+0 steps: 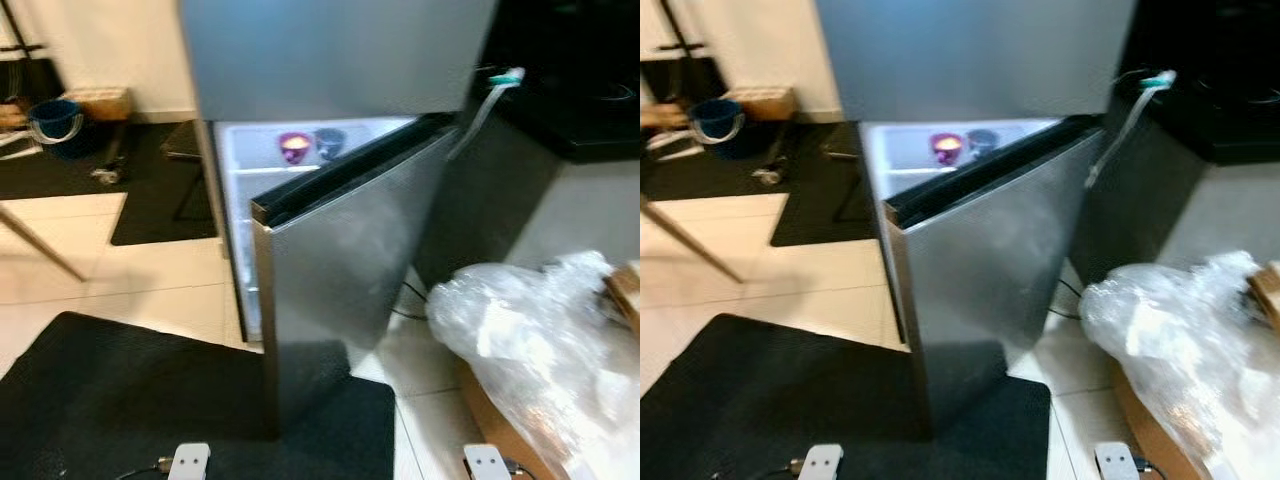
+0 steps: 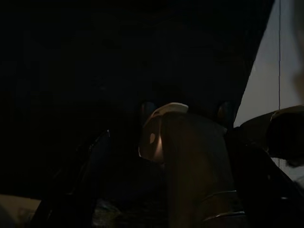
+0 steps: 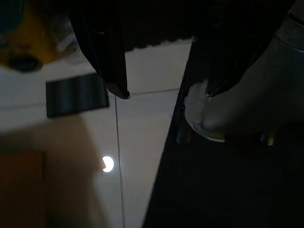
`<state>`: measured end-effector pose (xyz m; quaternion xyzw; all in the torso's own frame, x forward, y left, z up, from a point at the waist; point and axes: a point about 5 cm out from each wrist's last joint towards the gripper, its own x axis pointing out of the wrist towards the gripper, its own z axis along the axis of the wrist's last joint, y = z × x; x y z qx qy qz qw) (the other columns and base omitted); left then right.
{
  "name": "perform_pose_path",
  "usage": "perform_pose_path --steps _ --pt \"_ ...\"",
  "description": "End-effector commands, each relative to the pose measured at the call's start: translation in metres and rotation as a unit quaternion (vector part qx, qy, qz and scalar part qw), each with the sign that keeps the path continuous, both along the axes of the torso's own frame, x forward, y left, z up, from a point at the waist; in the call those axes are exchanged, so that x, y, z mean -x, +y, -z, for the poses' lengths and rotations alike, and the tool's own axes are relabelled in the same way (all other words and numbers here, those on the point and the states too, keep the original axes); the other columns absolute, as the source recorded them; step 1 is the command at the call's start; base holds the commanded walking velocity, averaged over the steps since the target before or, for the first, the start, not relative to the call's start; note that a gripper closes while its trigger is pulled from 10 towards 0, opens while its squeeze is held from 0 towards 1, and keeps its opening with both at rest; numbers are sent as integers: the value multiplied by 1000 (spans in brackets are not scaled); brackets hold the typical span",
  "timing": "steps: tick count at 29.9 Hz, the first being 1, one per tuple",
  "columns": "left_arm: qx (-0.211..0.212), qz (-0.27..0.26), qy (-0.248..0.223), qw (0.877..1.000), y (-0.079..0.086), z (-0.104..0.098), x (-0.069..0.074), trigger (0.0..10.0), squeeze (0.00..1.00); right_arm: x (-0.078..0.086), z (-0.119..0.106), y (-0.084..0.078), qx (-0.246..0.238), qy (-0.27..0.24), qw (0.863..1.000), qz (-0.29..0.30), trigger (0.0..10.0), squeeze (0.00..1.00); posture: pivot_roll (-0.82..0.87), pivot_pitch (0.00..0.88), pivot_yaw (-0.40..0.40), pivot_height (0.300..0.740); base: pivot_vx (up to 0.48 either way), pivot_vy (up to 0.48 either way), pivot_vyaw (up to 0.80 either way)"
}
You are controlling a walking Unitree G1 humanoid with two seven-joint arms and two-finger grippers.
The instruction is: Restocking fridge
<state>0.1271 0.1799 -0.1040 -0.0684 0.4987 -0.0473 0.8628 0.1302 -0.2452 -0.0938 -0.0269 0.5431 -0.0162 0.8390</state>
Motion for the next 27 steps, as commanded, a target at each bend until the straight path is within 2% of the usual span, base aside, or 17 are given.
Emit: perform_pose_path --steps 1,27 --pt "-1 3 7 1000 1 1 3 10000 0 0 1 1 3 5 1000 -2 10000 0 44 0 -43 740 0 0 763" --pt "0 -1 5 1000 -1 1 1 10000 0 -7 -3 -3 20 5 999 -25 10000 0 59 0 -66 740 0 0 762"
